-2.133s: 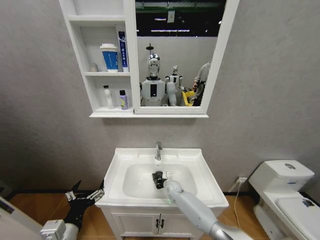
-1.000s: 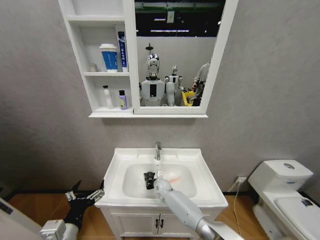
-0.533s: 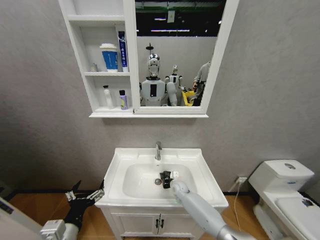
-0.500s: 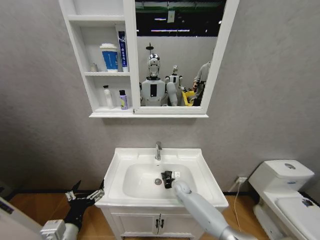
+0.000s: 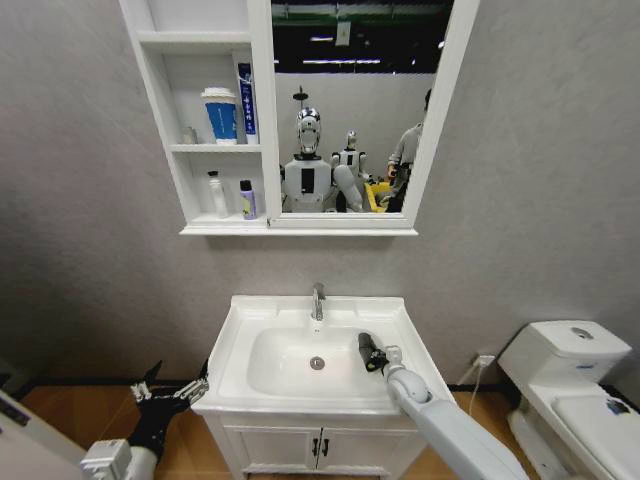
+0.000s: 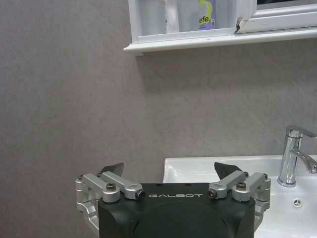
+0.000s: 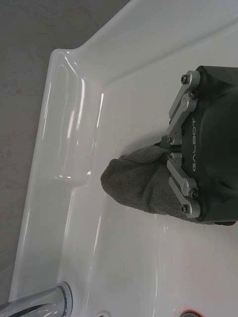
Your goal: Move facial cleanser and shampoo from washbasin to cabinet, then wipe washbasin with towel.
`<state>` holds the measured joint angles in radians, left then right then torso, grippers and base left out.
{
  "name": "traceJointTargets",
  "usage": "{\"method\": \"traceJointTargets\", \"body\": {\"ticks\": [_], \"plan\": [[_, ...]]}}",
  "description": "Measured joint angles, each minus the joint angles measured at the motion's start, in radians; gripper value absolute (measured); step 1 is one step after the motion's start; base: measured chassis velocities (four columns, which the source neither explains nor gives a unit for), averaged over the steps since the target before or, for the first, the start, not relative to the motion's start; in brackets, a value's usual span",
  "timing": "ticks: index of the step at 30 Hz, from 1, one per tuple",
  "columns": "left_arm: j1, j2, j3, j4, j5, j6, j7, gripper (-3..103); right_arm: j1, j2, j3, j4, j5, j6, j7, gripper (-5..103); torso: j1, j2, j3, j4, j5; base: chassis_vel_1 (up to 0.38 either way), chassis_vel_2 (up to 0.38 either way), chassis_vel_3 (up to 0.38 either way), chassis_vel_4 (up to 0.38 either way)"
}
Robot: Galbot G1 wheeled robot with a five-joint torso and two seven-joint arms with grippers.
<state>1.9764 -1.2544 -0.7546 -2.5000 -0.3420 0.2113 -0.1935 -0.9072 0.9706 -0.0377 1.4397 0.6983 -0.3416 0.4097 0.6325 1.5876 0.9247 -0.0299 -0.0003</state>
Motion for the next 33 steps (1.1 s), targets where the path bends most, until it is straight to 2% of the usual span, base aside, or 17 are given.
{"method": "traceJointTargets", "body": {"ticks": [5,9,17,20,25,31,33], "plan": [[0.000,0.000,0.000,0.000,0.000,0.000,0.000,100,0.000,0.018,-0.018,0.000,-0.009,0.009,0.000,2,0.000,0.000,0.000,-0.0007,-0.0004,0.000,0.000,0.000,0.000],[0.000,0.000,0.000,0.000,0.000,0.000,0.000,100,0.008,0.031,-0.029,0.008,-0.061,0.036,-0.006,2,0.000,0.000,0.000,-0.0006,-0.0005,0.000,0.000,0.000,0.000],[0.000,0.000,0.000,0.000,0.000,0.000,0.000,100,0.017,0.042,-0.061,-0.014,-0.099,0.030,-0.014,2,0.000,0.000,0.000,-0.0006,-0.0003,0.000,0.000,0.000,0.000],[0.000,0.000,0.000,0.000,0.000,0.000,0.000,100,0.017,0.051,-0.070,-0.020,-0.182,0.039,-0.046,2,0.000,0.000,0.000,-0.0005,-0.0003,0.000,0.000,0.000,0.000],[0.000,0.000,0.000,0.000,0.000,0.000,0.000,100,0.028,0.043,-0.077,-0.001,-0.249,0.054,-0.064,2,0.000,0.000,0.000,-0.0005,-0.0003,0.000,0.000,0.000,0.000],[0.000,0.000,0.000,0.000,0.000,0.000,0.000,100,0.032,0.017,-0.109,0.051,-0.233,0.040,-0.044,2,0.000,0.000,0.000,-0.0004,-0.0004,0.000,0.000,0.000,0.000],[0.000,0.000,0.000,0.000,0.000,0.000,0.000,100,0.023,0.014,-0.130,0.065,-0.187,0.007,-0.003,2,0.000,0.000,0.000,-0.0004,-0.0004,0.000,0.000,0.000,0.000]]}}
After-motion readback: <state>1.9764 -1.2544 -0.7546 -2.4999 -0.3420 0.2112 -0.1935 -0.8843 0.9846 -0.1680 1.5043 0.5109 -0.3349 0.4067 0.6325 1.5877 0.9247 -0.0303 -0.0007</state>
